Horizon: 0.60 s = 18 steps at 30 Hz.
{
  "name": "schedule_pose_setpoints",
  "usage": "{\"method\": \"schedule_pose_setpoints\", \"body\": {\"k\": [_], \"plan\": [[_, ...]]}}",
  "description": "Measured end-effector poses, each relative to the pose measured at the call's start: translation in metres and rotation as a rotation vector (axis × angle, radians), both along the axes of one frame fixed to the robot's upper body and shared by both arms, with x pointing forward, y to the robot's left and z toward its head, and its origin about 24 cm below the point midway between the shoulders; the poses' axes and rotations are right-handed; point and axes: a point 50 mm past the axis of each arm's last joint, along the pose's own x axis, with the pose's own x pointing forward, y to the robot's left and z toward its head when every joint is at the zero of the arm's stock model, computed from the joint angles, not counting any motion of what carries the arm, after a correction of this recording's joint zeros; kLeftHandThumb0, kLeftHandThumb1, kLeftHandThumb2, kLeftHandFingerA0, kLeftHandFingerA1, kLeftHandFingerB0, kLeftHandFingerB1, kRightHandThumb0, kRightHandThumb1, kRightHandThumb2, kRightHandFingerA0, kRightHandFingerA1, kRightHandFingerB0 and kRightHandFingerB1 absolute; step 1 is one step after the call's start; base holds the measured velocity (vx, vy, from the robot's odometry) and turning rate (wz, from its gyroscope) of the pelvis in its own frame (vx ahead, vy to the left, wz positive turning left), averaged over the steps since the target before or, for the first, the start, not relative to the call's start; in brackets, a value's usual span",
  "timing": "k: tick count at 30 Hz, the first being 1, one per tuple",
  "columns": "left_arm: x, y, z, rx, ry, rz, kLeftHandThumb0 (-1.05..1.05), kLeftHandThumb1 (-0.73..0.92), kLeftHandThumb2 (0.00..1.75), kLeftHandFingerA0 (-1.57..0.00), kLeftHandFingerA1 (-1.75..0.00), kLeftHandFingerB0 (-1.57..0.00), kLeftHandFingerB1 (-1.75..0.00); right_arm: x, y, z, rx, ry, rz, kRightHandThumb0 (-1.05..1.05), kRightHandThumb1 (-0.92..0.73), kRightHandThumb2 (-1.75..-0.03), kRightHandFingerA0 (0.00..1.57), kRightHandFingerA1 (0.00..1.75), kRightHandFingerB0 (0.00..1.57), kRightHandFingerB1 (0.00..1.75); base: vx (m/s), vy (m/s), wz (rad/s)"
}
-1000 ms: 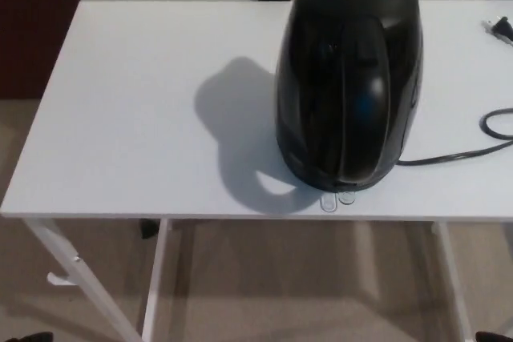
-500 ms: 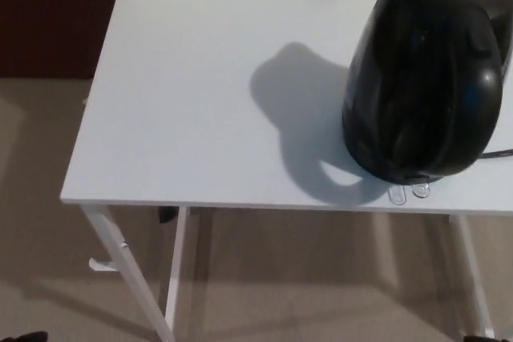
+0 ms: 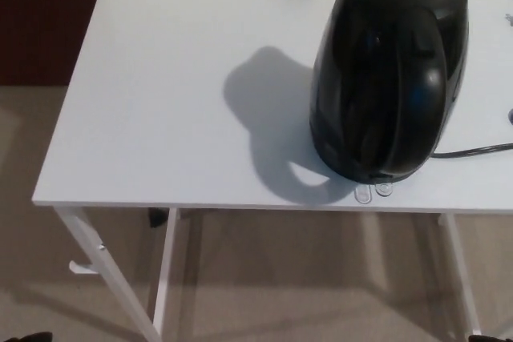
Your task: The robot walk towards a table in front and click the button on the base of the boilling pot using its left middle finger
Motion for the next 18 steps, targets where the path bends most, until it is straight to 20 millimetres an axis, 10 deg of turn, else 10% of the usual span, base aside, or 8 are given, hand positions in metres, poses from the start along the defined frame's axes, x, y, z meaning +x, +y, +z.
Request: {"method": "schedule_pose_setpoints", "body": {"k": [18], "plan": [[-0.001, -0.038, 0.004, 0.127, -0.087, -0.302, -0.09, 0.54, 0.56, -0.29, -0.35, -0.2, -0.28, 0.001, 0.002, 0.0, -0.003, 0.002, 0.019, -0.18, -0.54, -0.56, 0.56, 0.39, 0.34, 0.33, 0.0, 0.0, 0.0]]}}
